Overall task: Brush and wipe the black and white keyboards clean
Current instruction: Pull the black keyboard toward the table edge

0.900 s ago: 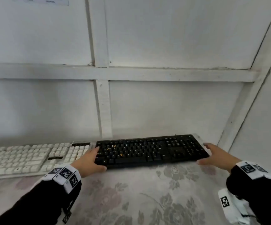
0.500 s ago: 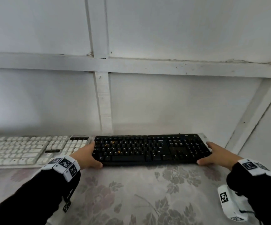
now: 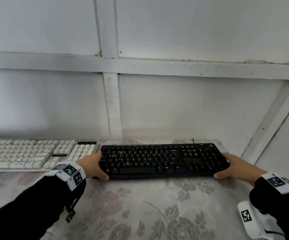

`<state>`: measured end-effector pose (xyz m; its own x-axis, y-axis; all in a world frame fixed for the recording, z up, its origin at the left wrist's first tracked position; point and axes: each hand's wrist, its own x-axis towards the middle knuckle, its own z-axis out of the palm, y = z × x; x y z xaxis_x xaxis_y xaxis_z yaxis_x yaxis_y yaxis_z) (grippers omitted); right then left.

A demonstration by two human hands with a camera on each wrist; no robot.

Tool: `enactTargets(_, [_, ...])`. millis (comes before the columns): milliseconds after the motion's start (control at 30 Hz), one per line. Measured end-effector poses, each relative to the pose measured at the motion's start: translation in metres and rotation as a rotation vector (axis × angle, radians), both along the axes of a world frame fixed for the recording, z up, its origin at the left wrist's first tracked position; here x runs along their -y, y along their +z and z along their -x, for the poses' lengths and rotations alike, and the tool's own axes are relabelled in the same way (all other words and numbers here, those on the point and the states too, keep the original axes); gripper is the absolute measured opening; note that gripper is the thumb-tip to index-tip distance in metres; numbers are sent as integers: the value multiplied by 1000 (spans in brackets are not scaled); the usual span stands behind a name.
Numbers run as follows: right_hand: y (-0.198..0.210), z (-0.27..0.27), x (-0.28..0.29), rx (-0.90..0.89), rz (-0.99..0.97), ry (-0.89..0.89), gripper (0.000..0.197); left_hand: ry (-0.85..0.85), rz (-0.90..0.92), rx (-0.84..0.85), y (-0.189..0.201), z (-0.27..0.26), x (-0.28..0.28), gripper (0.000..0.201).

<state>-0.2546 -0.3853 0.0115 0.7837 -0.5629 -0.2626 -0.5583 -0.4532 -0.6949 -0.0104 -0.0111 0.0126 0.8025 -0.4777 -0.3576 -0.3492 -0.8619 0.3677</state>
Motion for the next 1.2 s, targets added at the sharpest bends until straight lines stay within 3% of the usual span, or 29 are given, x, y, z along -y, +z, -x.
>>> enactTargets(100, [-1, 15, -6, -2, -12, 26, 56, -23, 8, -27, -1, 9, -10, 111])
enactTargets(233, [-2, 36, -14, 1, -32, 53, 87, -39, 14, -34, 0, 30, -23, 105])
enactTargets(333, [1, 51, -27, -10, -50, 61, 60, -58, 23, -31, -1, 47, -33, 103])
enactTargets(400, [0, 61, -34, -6, -42, 77, 55, -61, 26, -33, 0, 57, -41, 100])
enactTargets(533, [-4, 76, -47, -17, -28, 91, 69, -88, 33, -18, 0, 72, -60, 93])
enactTargets(667, [-4, 85, -63, -9, -28, 106, 61, -103, 90, -36, -2, 81, -77, 76])
enactTargets(800, [-4, 89, -80, -21, 14, 102, 78, -73, 175, -96, -6, 84, -97, 77])
enactTargets(967, [-7, 87, -100, -36, 43, 95, 72, -46, 296, -173, -13, 81, -126, 95])
enactTargets(1200, [-1, 72, -141, -7, 8, 123, 59, -5, 343, -212, -13, 73, -165, 90])
